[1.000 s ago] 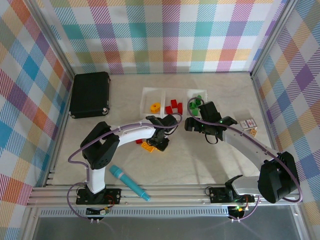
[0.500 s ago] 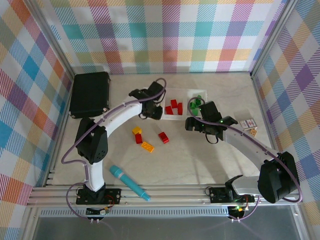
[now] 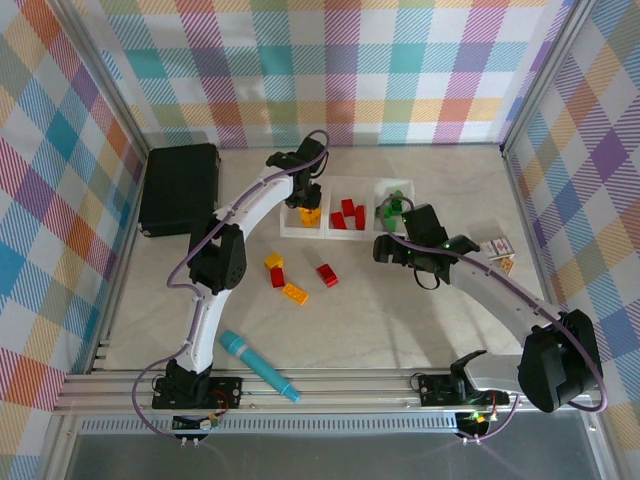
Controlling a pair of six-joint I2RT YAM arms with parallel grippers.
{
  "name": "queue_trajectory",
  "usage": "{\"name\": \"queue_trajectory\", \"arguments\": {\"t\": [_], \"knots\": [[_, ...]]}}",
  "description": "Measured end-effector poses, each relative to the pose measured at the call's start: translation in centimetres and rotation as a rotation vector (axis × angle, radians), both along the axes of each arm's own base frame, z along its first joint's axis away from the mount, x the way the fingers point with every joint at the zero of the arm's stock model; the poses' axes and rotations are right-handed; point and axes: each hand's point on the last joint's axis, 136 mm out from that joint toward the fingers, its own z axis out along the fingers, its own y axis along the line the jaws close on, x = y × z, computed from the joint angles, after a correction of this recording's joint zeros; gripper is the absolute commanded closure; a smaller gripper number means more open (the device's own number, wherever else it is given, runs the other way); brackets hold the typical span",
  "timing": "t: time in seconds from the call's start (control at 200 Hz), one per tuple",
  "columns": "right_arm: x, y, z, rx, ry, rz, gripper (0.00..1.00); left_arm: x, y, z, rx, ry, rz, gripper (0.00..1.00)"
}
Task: Sort the legos into containers by color
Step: Place the lego in the container.
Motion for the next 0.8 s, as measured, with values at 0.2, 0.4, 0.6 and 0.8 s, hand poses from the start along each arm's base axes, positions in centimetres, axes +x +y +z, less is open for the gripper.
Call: {"name": "queue_trajectory", "arguments": {"t": [0.2, 0.4, 0.6, 0.8], "knots": [[-0.4, -0.1, -0.7, -0.001, 0.019, 0.003, 0.04, 0.9, 0.3, -1.0, 0.015, -0.014, 0.014, 0.65], [-0.5, 0.0, -0.5, 0.012, 0.01, 0.004, 0.02, 1.7, 0.2, -0.6, 0.02, -0.052, 0.01, 0.37], [-0.5, 0.2, -0.3, 0.023, 0.007, 0.006, 0.01, 1.9, 0.4, -0.3, 0.04, -0.066, -0.01, 0.12], [-0.7, 0.9, -0.6, 0.052, 0.024, 0.038, 0.02, 1.2, 0.5, 0.3, 0.013, -0.095, -0.022, 0.0]]}}
